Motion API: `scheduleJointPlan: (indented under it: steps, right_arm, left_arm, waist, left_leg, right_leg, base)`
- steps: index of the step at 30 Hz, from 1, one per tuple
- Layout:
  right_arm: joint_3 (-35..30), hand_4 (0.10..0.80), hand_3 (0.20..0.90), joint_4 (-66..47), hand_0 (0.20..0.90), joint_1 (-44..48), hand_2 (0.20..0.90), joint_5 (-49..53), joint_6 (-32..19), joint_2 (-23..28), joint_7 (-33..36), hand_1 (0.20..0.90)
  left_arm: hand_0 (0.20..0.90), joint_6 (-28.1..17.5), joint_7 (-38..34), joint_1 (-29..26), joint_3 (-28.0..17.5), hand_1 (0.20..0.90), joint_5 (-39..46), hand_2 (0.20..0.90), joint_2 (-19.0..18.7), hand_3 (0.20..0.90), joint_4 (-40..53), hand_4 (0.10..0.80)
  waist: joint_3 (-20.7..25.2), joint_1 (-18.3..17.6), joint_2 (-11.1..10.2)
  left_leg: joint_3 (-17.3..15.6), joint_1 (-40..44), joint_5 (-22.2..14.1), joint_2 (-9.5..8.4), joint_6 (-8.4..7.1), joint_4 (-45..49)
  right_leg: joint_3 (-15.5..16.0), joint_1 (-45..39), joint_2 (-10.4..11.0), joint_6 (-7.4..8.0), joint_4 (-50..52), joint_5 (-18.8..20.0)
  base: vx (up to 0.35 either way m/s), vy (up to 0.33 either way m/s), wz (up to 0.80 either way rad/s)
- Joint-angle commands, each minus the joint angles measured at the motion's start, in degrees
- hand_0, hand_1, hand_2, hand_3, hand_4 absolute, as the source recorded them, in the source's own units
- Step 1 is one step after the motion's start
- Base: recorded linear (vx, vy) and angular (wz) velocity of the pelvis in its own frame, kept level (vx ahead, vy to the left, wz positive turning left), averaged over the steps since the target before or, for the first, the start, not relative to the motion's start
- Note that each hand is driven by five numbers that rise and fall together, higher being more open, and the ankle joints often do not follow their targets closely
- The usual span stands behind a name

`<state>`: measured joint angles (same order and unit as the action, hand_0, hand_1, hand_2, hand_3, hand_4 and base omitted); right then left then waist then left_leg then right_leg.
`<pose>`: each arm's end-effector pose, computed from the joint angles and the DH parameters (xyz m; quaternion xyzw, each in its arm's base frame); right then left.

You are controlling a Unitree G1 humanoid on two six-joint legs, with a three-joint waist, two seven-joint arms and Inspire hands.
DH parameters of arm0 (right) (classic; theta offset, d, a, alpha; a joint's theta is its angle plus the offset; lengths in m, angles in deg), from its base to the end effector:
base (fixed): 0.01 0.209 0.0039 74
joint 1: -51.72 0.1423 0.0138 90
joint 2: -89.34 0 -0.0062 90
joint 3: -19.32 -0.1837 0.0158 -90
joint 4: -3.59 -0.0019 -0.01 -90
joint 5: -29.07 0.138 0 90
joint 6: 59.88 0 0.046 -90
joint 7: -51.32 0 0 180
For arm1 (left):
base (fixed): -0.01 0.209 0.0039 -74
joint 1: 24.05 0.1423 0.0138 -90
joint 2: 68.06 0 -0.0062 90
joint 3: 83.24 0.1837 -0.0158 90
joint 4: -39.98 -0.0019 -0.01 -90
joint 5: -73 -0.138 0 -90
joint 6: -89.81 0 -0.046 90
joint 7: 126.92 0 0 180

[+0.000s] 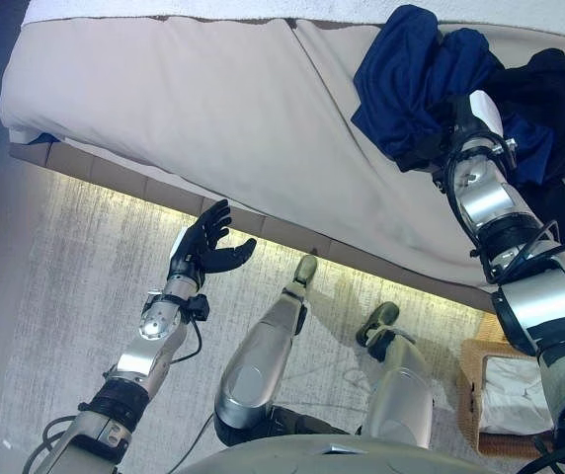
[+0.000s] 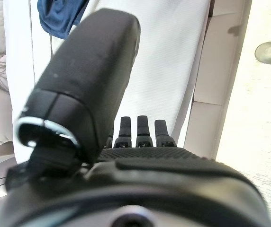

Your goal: Pick up the clothes from the bed and place them into the basket

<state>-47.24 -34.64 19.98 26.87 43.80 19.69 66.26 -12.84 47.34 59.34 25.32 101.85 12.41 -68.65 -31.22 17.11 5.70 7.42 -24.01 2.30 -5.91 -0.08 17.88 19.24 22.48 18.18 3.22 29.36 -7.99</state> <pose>0.3524 -0.2433 0.1819 -0.4141 0.0332 -0.1907 0.8894 0.2139 0.1963 0.0167 -0.0016 0.0513 -0.0342 0.9981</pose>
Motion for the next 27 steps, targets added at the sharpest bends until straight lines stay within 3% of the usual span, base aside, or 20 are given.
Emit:
scheduleJointPlan:
  steps: [1, 6, 7, 19, 27]
  right_arm:
    - [1.72, 0.1, 0.2, -3.73, 0.3, 3.87, 0.3, 3.59, -3.62, 3.59, 2.39, 0.3]
    - [-0.56, 0.1, 0.2, -6.3, 0.3, 2.77, 0.3, 7.9, -4.96, 3.56, 1.65, 0.3]
    - [-0.8, 0.1, 0.2, -6.68, 0.3, 2.53, 0.3, 8.62, -4.9, 3.76, 1.06, 0.3]
    - [-3.58, 0.1, 0.2, -11.74, 0.3, 0.18, 0.3, 17.7, -7.39, 7.07, -3.66, 0.3]
    - [-6.35, 0.1, 0.2, -16.96, 0.3, 0.69, 0.3, 22.74, -8.87, 12.15, -3.38, 0.3]
  left_arm:
    - [0.9, -4.08, -0.31, 1.9, -0.08, 0.9, 0.03, 0.9, -1.95, 0.9, 6.74, 0.8]
    - [0.9, -0.77, -0.26, 1.57, -1.03, 0.9, -1.46, 0.9, -2.41, 0.9, 5.74, 0.8]
    - [0.9, 0.39, -0.05, 1.68, -1.1, 0.9, -1.93, 0.9, -2.52, 0.9, 5.28, 0.8]
    - [0.9, 7.01, 0.91, 5.65, -0.58, 0.9, -6.24, 0.9, -2.34, 0.9, -0.69, 0.8]
    - [0.9, 6.48, 2.04, 6.03, -0.15, 0.9, -7.42, 0.9, -2.08, 0.9, -4.03, 0.8]
  waist:
    - [1.43, 0.58, 0.3]
    - [1.67, -0.5, -0.63]
    - [2.67, -0.77, -0.78]
    - [14.96, -3.94, -4.86]
    - [20.88, -6.6, -7.14]
  left_leg:
    - [-5.94, 2.52, -10.58, 1.85, 2.57, 6.35]
    - [-5.61, 9.86, -10.33, 2.7, 1.7, 3.08]
    - [-5.67, 10.36, -8.58, 2.83, 1.78, 1.58]
    - [-8.0, 22.22, -7.08, 5.29, 0.09, -8.13]
    - [-10.18, 26.69, -6.26, 6.96, -0.88, -13.01]
  right_leg:
    - [1.3, -5.04, -1.15, -1.51, 0.84, -1.33]
    - [0.56, -13.01, -2.62, -1.31, -5.05, -0.57]
    - [1.1, -13.92, -2.93, -1.67, -7.29, 1.11]
    - [-0.58, -24.95, -7.09, -0.49, -19.12, 3.45]
    - [-1.63, -28.14, -9.75, -0.62, -22.97, 3.73]
  base:
    - [-0.006, -0.037, -0.04]
    - [0.002, -0.049, -0.07]
    - [-0.022, -0.024, -0.14]
    - [0.037, -0.029, -0.14]
    - [-0.002, -0.035, -0.07]
